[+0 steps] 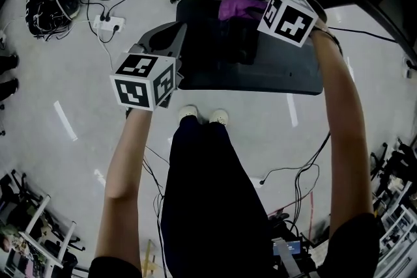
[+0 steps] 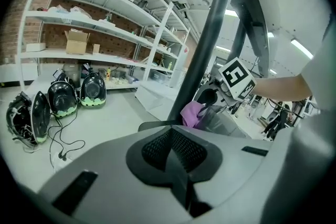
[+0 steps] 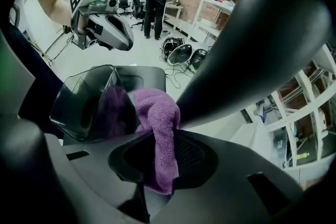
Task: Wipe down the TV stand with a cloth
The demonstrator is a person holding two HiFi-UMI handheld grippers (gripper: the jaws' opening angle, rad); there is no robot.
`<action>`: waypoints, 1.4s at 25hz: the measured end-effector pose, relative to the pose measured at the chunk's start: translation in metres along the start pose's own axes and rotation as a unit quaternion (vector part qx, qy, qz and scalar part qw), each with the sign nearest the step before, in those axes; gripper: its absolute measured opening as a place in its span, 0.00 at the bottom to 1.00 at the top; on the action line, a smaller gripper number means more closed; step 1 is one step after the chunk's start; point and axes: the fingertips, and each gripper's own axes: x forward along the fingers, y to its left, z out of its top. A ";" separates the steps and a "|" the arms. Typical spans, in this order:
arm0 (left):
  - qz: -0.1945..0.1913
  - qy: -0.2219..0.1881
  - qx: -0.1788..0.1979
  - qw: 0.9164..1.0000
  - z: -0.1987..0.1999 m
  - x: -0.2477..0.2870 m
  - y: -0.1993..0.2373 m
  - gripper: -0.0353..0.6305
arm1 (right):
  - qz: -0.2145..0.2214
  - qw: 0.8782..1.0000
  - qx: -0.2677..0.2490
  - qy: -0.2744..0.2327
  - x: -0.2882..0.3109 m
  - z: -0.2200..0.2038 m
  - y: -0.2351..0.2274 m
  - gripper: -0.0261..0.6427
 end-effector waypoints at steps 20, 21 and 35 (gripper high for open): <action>-0.022 0.034 0.036 0.999 -0.015 0.027 -0.041 0.06 | -0.059 0.990 0.112 0.059 -0.029 -0.123 0.008 0.19; -0.022 0.037 0.035 0.998 -0.018 0.028 -0.043 0.06 | -0.061 0.989 0.117 0.061 -0.032 -0.132 0.008 0.19; -0.012 0.065 0.018 0.998 -0.044 0.031 -0.063 0.06 | -0.110 0.973 0.173 0.106 -0.064 -0.243 0.014 0.19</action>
